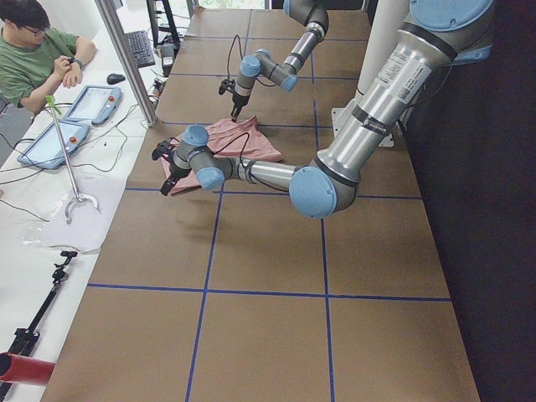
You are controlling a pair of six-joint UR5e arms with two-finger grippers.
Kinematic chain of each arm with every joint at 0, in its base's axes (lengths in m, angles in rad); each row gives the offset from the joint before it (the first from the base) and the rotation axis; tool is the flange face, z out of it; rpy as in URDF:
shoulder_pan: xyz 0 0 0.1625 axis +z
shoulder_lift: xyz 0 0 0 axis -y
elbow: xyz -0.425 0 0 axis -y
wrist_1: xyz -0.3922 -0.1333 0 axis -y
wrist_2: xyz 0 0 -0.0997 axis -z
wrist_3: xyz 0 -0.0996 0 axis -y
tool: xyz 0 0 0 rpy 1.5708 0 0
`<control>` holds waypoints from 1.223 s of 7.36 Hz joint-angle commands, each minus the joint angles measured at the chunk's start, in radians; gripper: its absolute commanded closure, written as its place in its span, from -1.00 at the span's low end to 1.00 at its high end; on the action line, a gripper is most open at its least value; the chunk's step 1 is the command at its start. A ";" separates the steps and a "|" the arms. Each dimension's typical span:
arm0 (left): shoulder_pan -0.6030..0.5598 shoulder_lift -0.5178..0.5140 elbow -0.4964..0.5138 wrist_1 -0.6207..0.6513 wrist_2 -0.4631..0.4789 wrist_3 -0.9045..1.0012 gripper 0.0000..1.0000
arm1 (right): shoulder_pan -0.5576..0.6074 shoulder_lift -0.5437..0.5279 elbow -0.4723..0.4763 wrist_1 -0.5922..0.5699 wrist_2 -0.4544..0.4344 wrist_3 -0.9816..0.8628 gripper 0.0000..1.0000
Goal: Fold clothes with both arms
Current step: 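Pull the collar edge with the right gripper toward the robot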
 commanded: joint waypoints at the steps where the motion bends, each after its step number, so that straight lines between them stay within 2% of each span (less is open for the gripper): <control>1: 0.000 0.000 -0.016 0.002 0.000 0.000 -1.00 | 0.002 -0.017 0.036 0.001 0.006 -0.001 1.00; 3: 0.000 0.000 -0.020 0.003 0.000 0.000 -1.00 | -0.001 -0.170 0.230 0.002 0.001 0.001 1.00; 6: 0.001 -0.002 -0.027 0.005 0.000 0.000 -1.00 | -0.112 -0.353 0.482 0.002 -0.091 0.012 1.00; 8: 0.001 -0.002 -0.027 0.005 0.000 -0.002 -1.00 | -0.185 -0.476 0.611 0.002 -0.164 0.012 1.00; 9: 0.001 -0.002 -0.027 0.003 0.000 -0.002 -1.00 | -0.199 -0.531 0.664 0.002 -0.167 0.012 1.00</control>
